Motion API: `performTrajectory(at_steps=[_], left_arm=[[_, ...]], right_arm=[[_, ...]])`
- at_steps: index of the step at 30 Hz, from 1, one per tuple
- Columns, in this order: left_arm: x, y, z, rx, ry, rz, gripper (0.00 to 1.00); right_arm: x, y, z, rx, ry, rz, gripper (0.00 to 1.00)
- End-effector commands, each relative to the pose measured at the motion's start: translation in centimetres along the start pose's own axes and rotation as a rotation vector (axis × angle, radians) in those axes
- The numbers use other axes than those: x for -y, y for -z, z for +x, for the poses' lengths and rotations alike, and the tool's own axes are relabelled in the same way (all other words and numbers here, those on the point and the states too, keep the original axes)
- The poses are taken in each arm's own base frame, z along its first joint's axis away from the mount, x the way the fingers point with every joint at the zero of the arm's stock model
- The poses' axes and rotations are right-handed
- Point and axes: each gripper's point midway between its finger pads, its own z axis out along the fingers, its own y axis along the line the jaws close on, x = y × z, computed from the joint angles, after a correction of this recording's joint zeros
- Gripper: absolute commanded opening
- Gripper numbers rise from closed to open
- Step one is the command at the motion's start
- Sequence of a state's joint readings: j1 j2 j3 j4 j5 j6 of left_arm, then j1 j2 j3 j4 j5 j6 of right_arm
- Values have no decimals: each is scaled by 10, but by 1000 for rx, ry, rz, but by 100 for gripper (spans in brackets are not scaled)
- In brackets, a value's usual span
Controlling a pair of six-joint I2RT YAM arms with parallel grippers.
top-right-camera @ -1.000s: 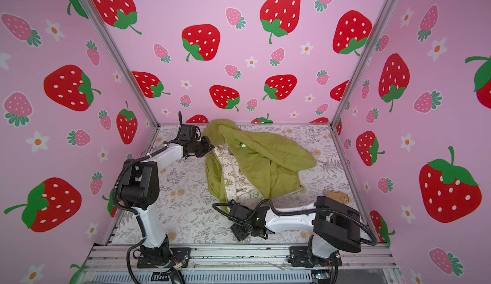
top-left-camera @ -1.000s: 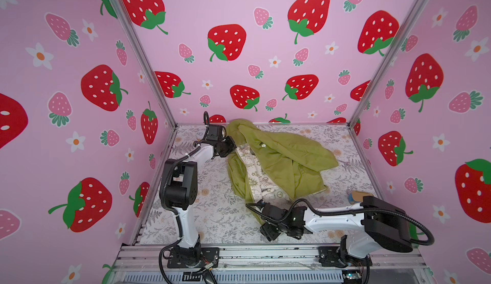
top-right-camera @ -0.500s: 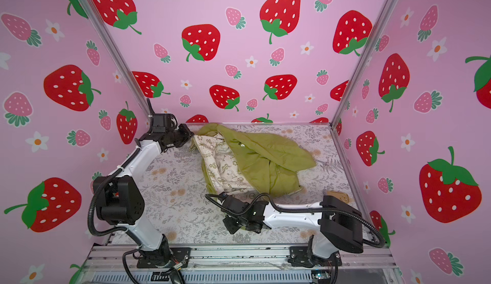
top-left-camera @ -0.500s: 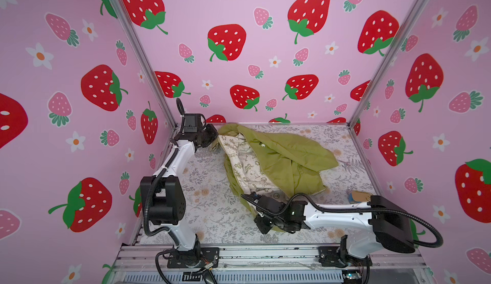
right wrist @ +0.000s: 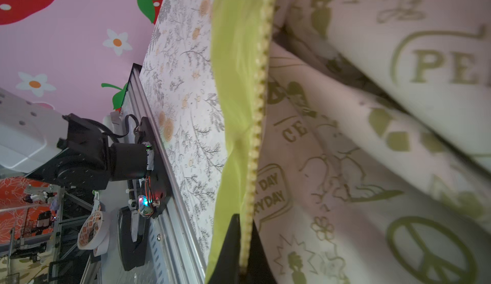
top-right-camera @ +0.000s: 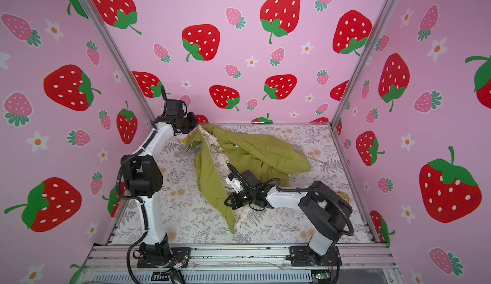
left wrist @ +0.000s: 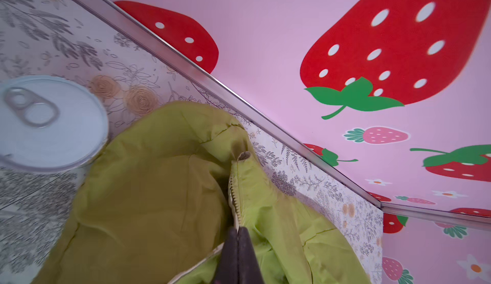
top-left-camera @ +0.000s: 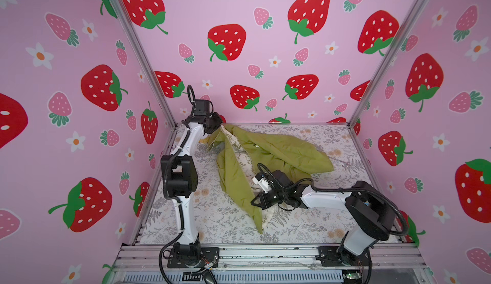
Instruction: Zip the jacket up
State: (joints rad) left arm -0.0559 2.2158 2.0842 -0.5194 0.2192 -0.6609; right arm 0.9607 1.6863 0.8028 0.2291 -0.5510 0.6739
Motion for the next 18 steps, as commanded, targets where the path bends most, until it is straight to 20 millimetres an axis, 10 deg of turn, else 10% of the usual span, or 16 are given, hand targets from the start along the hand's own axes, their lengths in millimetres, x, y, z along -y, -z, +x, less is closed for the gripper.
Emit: performTrajectory(at_steps=[1, 6, 9, 11, 18], left_arm=[[25, -22, -8, 29, -4, 18, 0], [39, -53, -8, 16, 10, 40, 0], [40, -51, -3, 4, 0, 35, 35], [44, -35, 0, 19, -38, 17, 54], [51, 57, 8, 118, -93, 21, 65]], right_arm=[[13, 12, -20, 48, -52, -54, 6], [43, 20, -43, 100, -116, 17, 15], [43, 25, -50, 108, -99, 47, 43], [40, 34, -57, 128, -77, 78, 55], [56, 95, -77, 232, -36, 339, 77]])
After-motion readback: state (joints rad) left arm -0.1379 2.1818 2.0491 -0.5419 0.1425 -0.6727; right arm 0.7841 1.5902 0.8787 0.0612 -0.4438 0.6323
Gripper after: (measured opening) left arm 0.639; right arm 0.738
